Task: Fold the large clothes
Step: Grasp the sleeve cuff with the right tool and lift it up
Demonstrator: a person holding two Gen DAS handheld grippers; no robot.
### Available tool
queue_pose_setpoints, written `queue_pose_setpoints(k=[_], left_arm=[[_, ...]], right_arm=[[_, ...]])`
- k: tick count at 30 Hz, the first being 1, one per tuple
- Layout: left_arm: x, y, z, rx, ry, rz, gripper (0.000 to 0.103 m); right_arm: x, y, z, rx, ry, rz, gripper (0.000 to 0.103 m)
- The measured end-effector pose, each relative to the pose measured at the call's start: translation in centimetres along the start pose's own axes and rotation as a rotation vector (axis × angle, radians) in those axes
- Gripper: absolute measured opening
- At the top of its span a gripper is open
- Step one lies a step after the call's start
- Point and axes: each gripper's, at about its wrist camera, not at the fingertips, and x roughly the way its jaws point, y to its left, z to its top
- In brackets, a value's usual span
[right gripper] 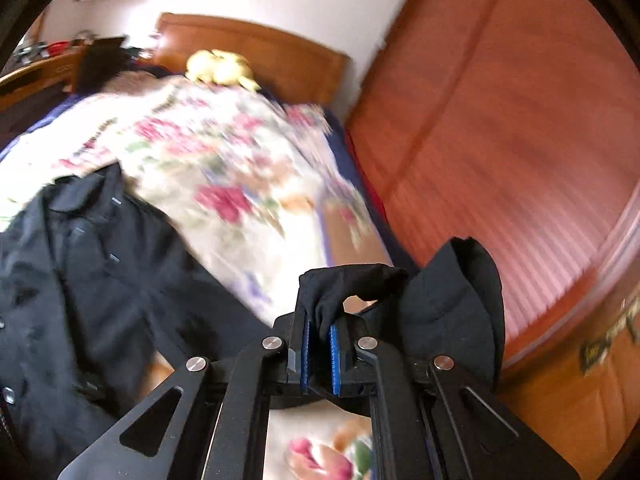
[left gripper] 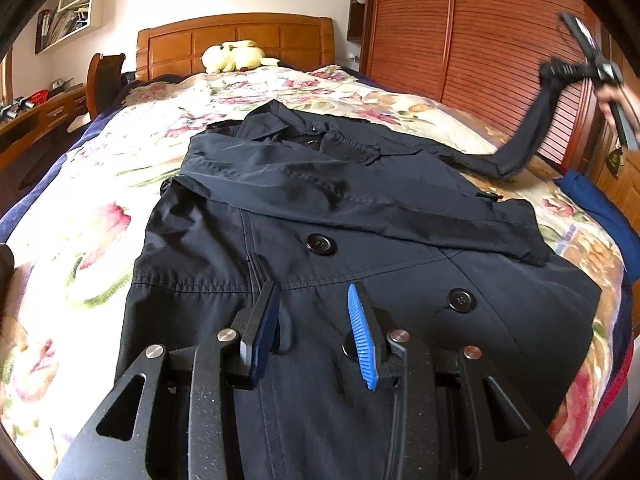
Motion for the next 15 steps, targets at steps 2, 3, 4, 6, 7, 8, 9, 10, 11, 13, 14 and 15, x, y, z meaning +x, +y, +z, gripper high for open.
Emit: queue_pose_setpoints(k=[2,3,4,6,7,8,9,10,11,13,14,15], left_arm=[[-0.4,0.1,0.0,0.005,-0.002,-0.003,0.037],[-0.6,0.2,0.1,0.008,-0.001,-0.007,0.037],[-0.7,0.3,0.1,0.01,0.001,-0.011,0.037],[-1.0,0.4,0.1,0.015,0.0,-0.013,0.037],[-1.2,0.5,0.1,0.017,-0.005,-0.013,0.037],[-1.3,0.6,0.1,0.017,-0.008,-0.014,0.037],[-1.5,0.7,0.1,0.016,-0.01,-0.015,0.037],[-1.6,0.8,0.1,0.014,-0.011,-0.015,0.037],[-1.7,0.9,0.1,0.013,-0.013,-0.015,0.037],[-1.8,1.1,0.2,0.008,-0.016,-0.014,0.037],[-1.8,1.2,0.3,0.005,-0.018,-0.013,0.037],[-1.9,1.4,0.3,0.003,-0.019,-0.013,0.037]], right_arm=[[-2.2,2.3,1.7,-0.037,-0.038,0.023,0.007],[-3.1,3.4,2.2,-0.052,-0.055,0.034,0.007],[-4.0,4.4,2.6,-0.06,-0.074,0.044,0.007],[-5.5,6.6,3.3,-0.065,-0.11,0.075,0.007],[-5.9,7.4,3.1,-0.068,-0.122,0.1,0.007],[-6.5,8.6,3.0,-0.075,-0.133,0.123,0.007],[-6.8,9.7,3.0,-0.087,-0.141,0.14,0.007],[-7.2,10.7,2.9,-0.1,-0.146,0.159,0.007],[-7.8,11.6,2.5,-0.112,-0.149,0.177,0.007],[-8.4,13.3,2.3,-0.143,-0.158,0.212,0.006],[-8.7,13.8,2.2,-0.158,-0.163,0.228,0.006],[-8.9,14.4,2.3,-0.168,-0.169,0.245,0.006]])
